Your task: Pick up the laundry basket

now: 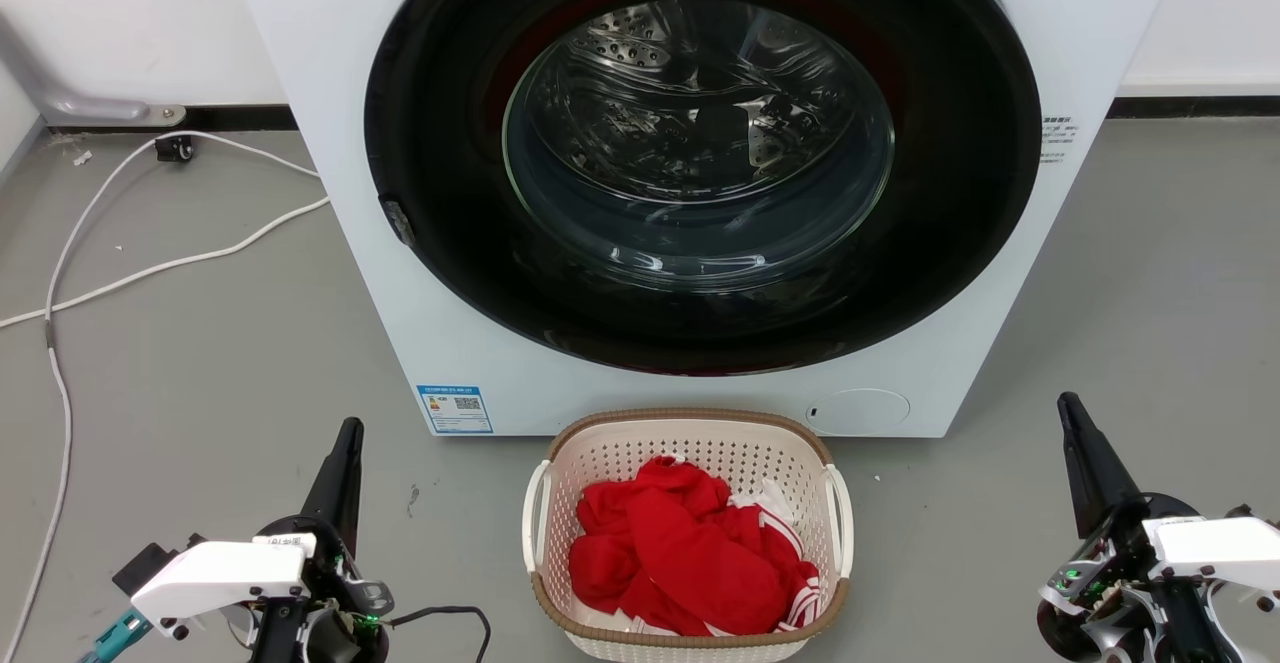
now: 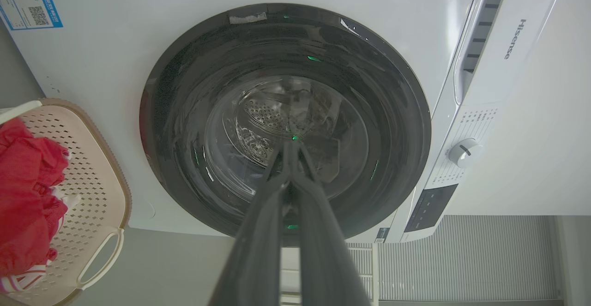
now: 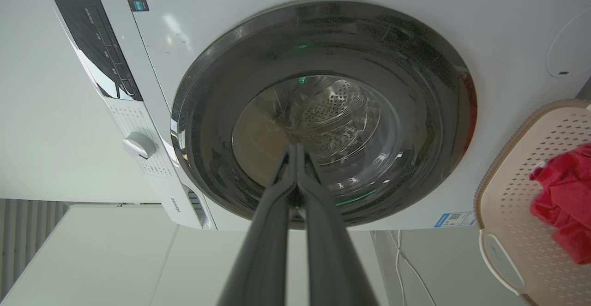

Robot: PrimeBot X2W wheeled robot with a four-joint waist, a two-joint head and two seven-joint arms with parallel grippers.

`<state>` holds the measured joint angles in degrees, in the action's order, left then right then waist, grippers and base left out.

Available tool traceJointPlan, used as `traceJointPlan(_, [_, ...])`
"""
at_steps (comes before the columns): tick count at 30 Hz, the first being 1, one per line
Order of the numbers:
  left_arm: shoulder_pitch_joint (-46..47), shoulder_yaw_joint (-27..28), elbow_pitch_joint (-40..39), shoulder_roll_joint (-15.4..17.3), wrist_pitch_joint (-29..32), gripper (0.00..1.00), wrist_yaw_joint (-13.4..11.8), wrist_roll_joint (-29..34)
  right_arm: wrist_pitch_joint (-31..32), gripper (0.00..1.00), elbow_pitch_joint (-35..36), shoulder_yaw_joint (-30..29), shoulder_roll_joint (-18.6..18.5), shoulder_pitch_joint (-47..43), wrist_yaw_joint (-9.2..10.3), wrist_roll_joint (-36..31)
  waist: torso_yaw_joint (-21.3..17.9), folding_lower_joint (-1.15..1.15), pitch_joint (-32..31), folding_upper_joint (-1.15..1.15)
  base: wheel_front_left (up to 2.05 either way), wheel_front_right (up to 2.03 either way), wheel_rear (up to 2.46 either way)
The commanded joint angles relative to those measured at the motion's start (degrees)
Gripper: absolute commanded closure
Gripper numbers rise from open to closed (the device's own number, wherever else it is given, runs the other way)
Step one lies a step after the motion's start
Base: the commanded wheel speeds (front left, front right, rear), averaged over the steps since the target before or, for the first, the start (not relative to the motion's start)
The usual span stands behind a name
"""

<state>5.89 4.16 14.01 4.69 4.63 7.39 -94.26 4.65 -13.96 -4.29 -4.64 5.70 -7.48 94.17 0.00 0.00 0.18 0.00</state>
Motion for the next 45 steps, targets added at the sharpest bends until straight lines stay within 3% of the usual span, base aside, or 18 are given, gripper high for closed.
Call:
traceJointPlan(1, [0.35, 0.21, 0.04, -0.26, 0.16, 1.00, 0.18, 0.34, 0.18, 1.00, -0.12, -0.10, 0.22, 0.67, -0.02, -0.30, 0.00, 0.00, 0.00, 0.00, 0.00, 0.00, 0.00])
traceJointPlan(28, [0.44, 0.85, 0.08, -0.69, 0.68, 1.00, 0.18, 0.78, 0.72, 1.00, -0.15, -0.72, 0.62, 0.75, -0.02, -0.86, 0.00, 0.00, 0.00, 0.00, 0.00, 0.00, 0.00])
traceJointPlan(29, [0.01, 0.65, 0.04, -0.52, 0.50, 0.00, 0.00, 0.67, 0.46, 0.00, -0.06, -0.66, 0.53, 0.02, 0.00, -0.50, 0.00, 0.00, 0.00, 0.00, 0.00, 0.00, 0.00])
traceJointPlan(38, [-0.67, -1.29, -0.65, -0.71, -1.45, 0.00, -0.01, 1.81, -1.61, 0.00, 1.07, 0.75, 0.77, -1.59, -0.01, -1.64, 0.01, 0.00, -0.05, 0.00, 0.00, 0.00, 0.00])
traceJointPlan(45, [-1.08, -2.14, -2.47, -0.69, -3.36, 0.00, 0.01, 6.45, -3.42, 0.00, 2.33, 1.28, 0.86, -2.56, -0.01, -8.37, 0.01, 0.00, -0.17, 0.00, 0.00, 0.00, 0.00])
